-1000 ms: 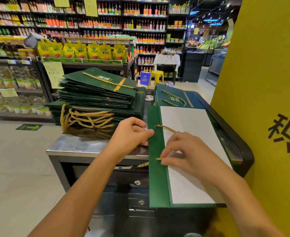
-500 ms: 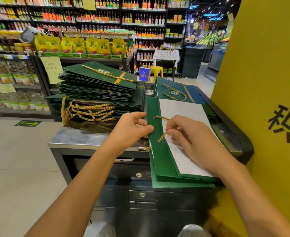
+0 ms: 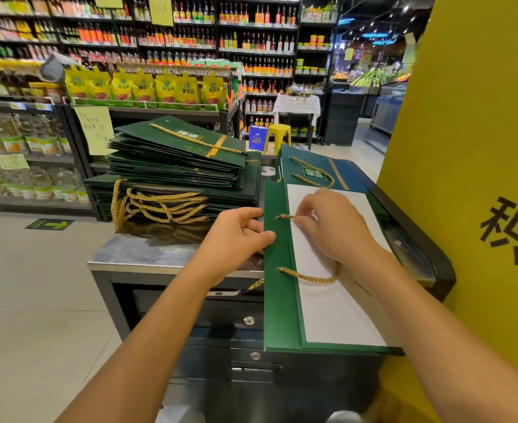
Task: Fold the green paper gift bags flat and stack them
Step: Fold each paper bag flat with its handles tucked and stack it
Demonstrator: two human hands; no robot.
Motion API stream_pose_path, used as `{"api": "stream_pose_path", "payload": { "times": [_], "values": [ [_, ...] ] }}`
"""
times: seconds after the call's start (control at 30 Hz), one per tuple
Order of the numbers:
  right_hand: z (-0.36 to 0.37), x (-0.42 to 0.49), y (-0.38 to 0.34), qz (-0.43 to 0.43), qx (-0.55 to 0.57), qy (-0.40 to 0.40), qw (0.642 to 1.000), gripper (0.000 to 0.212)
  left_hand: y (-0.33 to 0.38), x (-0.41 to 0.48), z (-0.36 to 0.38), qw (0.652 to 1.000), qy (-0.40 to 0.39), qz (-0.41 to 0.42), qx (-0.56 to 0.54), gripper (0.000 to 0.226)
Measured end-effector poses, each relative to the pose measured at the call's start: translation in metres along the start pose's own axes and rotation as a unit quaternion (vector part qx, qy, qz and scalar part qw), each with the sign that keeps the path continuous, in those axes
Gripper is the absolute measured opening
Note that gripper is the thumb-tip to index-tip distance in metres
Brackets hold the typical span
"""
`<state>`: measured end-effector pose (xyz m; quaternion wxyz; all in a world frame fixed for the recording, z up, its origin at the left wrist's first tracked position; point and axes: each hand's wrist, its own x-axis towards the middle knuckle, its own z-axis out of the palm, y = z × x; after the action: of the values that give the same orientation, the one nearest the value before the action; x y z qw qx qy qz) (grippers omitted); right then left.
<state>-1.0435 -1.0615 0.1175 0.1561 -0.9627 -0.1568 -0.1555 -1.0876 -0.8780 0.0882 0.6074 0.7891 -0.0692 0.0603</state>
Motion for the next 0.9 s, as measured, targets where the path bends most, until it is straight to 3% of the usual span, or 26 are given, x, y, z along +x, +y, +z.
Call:
{"api": "stream_pose_path", "payload": {
  "times": [0.27,0.4,0.47,0.57,0.63,0.77,0.9],
  "values": [
    [-0.006,0.003,0.004,-0.006,0.132,0.039,0.990,0.007,0.001,0.004,0.000,0.999,-0.001,-0.017,-0.033,0.042],
    [-0.015,-0.014,0.016,0.040,0.233,0.029,0.971,0.008,0.002,0.003,-0.001,0.999,0.002,-0.027,-0.039,0.031],
    [-0.018,-0.028,0.037,0.084,0.207,0.048,0.974,0.020,0.002,0.003,-0.002,0.997,0.009,-0.042,-0.062,0.024],
    [-0.020,-0.048,0.067,0.160,0.054,0.097,0.981,0.040,0.002,0.004,-0.004,0.994,0.026,-0.057,-0.088,0.019],
    [-0.022,-0.058,0.074,0.213,0.051,0.105,0.970,0.044,0.004,0.002,-0.004,0.991,0.025,-0.072,-0.109,0.016],
    [-0.035,-0.065,0.075,0.231,0.155,0.069,0.958,0.030,0.007,-0.001,-0.007,0.989,0.038,-0.084,-0.119,0.014],
    [-0.065,-0.065,0.069,0.220,0.302,0.115,0.920,0.017,0.018,-0.005,-0.010,0.981,0.034,-0.105,-0.161,0.018]
  ]
}}
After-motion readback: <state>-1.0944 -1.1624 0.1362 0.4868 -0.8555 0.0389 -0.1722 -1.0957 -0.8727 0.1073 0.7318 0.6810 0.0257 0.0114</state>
